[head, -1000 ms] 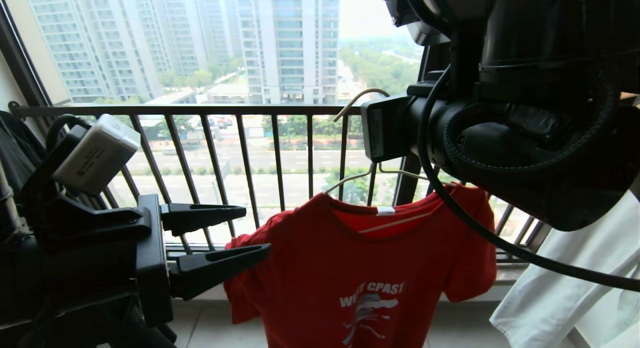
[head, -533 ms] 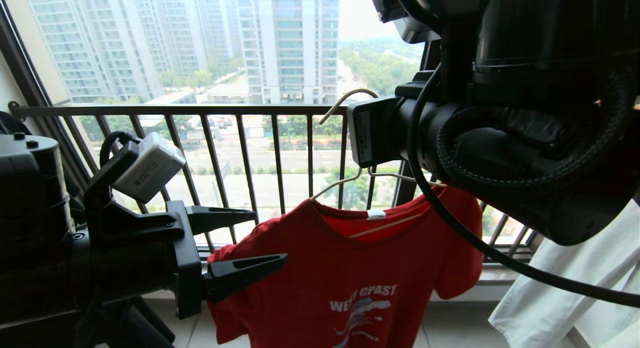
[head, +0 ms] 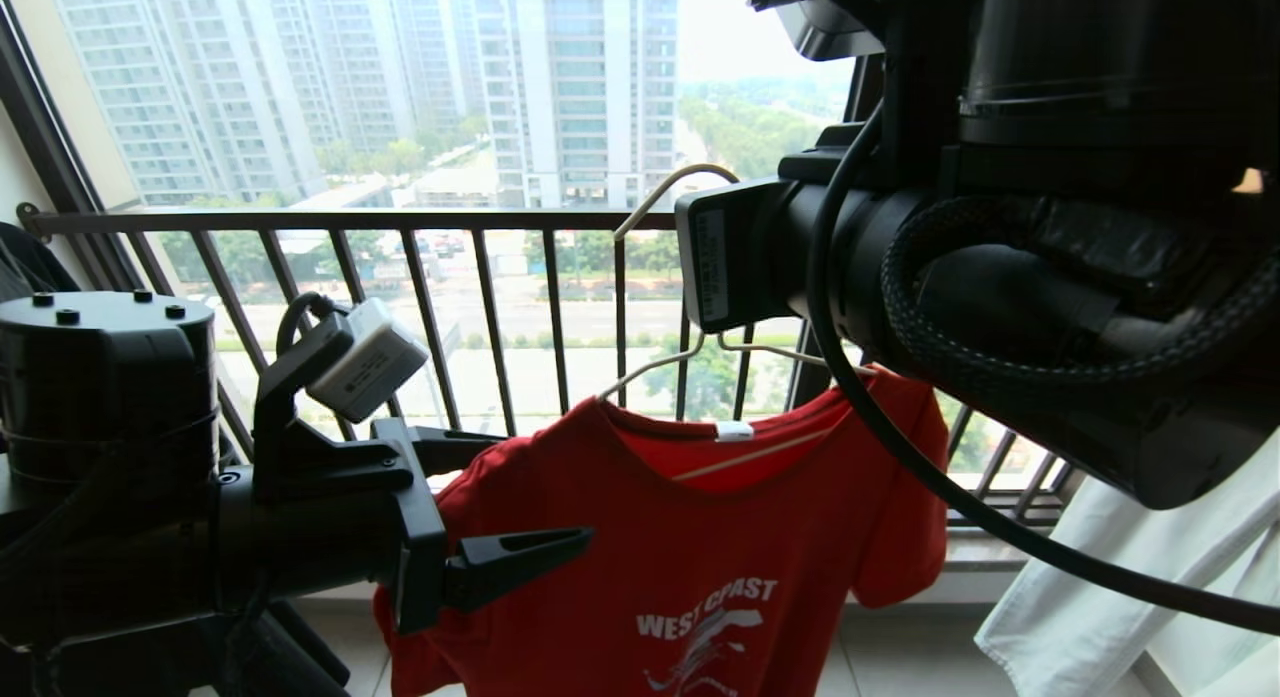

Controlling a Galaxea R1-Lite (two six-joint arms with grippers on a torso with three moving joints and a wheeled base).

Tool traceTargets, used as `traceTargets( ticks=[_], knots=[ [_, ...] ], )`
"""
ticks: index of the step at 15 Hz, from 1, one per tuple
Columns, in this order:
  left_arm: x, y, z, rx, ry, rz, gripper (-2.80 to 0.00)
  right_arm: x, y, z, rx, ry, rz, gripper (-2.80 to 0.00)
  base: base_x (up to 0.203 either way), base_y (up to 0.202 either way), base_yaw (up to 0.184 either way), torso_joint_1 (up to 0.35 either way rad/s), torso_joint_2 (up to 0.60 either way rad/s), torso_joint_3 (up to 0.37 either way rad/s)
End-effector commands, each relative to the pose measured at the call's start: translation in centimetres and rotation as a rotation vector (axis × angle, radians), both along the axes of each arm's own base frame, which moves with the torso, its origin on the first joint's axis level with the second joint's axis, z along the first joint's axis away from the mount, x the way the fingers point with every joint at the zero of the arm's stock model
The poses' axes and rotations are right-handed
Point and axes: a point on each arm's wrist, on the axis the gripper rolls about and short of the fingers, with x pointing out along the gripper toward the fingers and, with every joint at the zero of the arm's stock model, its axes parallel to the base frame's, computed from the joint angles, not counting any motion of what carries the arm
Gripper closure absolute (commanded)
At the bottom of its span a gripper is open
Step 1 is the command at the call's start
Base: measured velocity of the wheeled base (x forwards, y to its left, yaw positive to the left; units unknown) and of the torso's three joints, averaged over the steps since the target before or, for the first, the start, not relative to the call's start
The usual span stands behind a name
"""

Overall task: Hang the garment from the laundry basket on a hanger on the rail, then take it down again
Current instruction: Hang the clothes on the clothes rack

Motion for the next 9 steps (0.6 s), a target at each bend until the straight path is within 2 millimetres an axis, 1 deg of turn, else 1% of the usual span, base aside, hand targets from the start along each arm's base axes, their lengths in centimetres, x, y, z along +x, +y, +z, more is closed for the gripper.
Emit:
traceTargets(
  ticks=[1,9],
  knots=[
    [0.29,-0.17,-0.55,0.016,0.011,-0.005,0.00,-0.03,0.01,0.19,0.005,-0.004,-0.003,0.00,0.000,0.000,0.000,0.000,0.00,0.000],
    [-0.30,0.18,0.05,0.002,-0.015,-0.005,0.00,0.08,0.19,0.03,0.004,-0.002,-0.004,0.00,0.000,0.000,0.000,0.000,0.00,0.000]
  ],
)
